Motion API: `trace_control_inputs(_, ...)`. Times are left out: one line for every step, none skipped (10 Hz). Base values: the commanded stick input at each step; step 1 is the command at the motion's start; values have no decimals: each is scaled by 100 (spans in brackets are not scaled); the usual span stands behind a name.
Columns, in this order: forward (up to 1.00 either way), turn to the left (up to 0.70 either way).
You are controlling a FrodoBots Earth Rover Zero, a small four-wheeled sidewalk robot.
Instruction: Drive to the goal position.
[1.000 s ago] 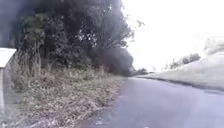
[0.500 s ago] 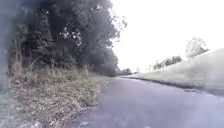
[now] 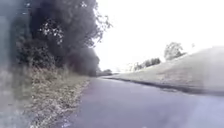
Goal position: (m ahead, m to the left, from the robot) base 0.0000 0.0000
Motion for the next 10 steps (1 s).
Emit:
trace_control_inputs(0,-45)
trace_control_inputs(0,-45)
trace_control_inputs(0,-45)
trace_control_inputs(0,0)
trace_control_inputs(0,0)
trace_control_inputs(0,0)
trace_control_inputs(-17,0)
trace_control_inputs(-38,0)
trace_control_inputs(-45,0)
trace_control_inputs(-45,0)
